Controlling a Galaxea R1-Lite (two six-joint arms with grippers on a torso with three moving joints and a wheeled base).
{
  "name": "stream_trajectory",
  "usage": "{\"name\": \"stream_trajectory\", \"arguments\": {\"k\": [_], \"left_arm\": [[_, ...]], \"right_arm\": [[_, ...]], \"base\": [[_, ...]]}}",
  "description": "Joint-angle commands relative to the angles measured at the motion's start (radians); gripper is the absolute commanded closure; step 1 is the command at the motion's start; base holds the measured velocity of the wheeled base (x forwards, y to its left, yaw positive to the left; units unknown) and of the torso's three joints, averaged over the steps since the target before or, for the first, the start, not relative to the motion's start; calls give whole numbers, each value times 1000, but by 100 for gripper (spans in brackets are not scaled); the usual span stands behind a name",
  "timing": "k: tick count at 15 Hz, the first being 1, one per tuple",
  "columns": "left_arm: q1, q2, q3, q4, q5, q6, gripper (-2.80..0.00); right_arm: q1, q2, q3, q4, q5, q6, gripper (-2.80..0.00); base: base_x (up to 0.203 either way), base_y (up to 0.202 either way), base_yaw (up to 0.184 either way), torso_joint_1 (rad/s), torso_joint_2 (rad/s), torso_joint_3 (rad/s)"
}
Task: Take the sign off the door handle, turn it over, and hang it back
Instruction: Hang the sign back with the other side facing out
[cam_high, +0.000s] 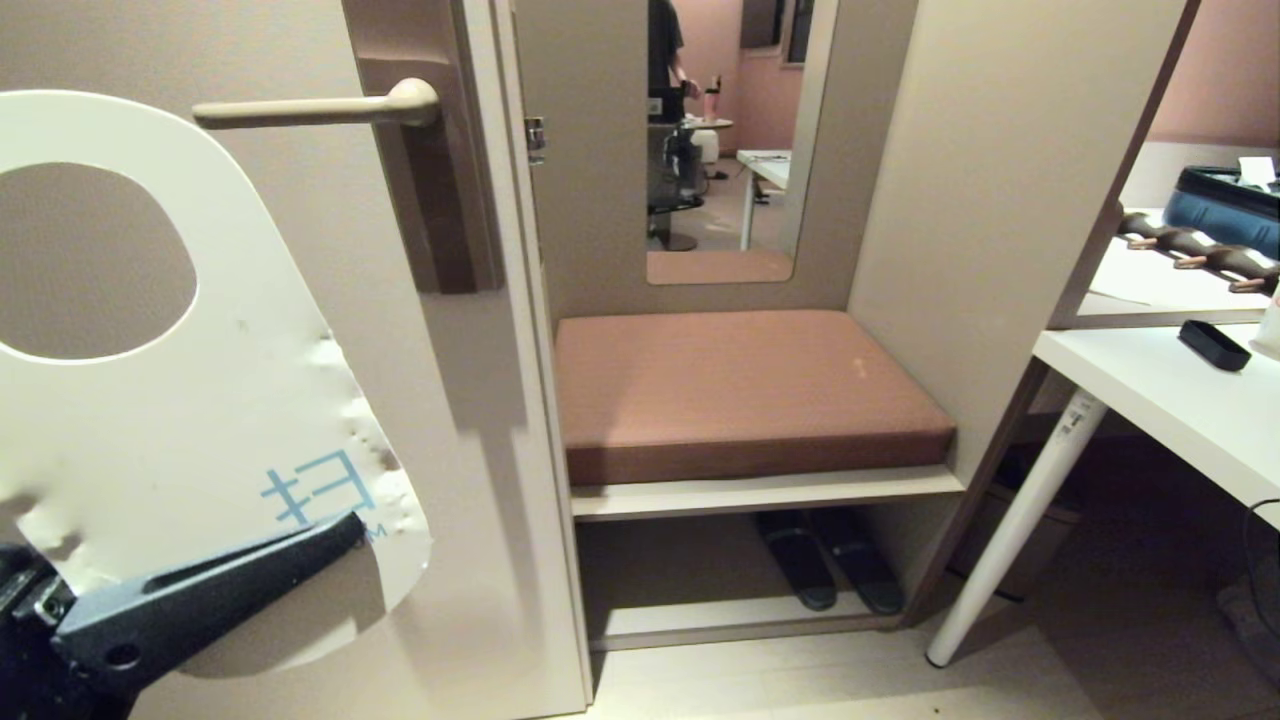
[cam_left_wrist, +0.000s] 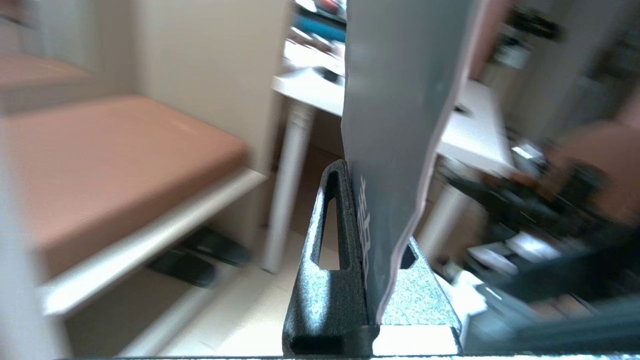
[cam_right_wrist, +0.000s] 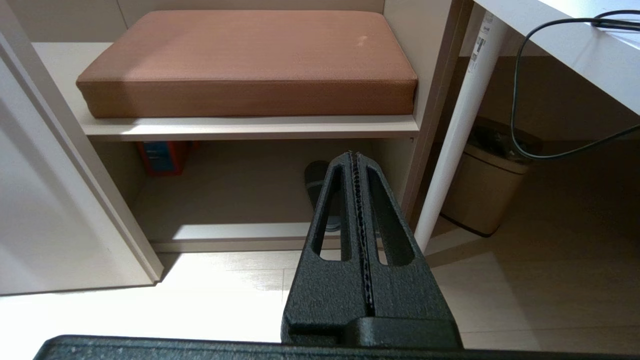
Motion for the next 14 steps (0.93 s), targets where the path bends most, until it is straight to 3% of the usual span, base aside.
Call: {"name": "stream_trajectory", "arguments": {"k": [1, 5, 8, 10, 14], "left_arm": [[105, 0, -31, -1, -2, -1, 0], [311, 12, -53, 2, -3, 39, 0], [443, 77, -57, 3, -3, 166, 0], [520, 103, -85, 27, -1, 208, 0], [609, 147, -245, 286, 62, 262, 0]], "right_arm": [[1, 0, 0, 0, 0, 0, 0], [1, 0, 0, 0, 0, 0, 0], [1, 0, 0, 0, 0, 0, 0], [1, 0, 0, 0, 0, 0, 0], [1, 0, 0, 0, 0, 0, 0]], "base": [[0, 0, 0, 0, 0, 0], [0, 0, 0, 0, 0, 0], [0, 0, 0, 0, 0, 0], [0, 0, 0, 0, 0, 0], [0, 0, 0, 0, 0, 0]]}}
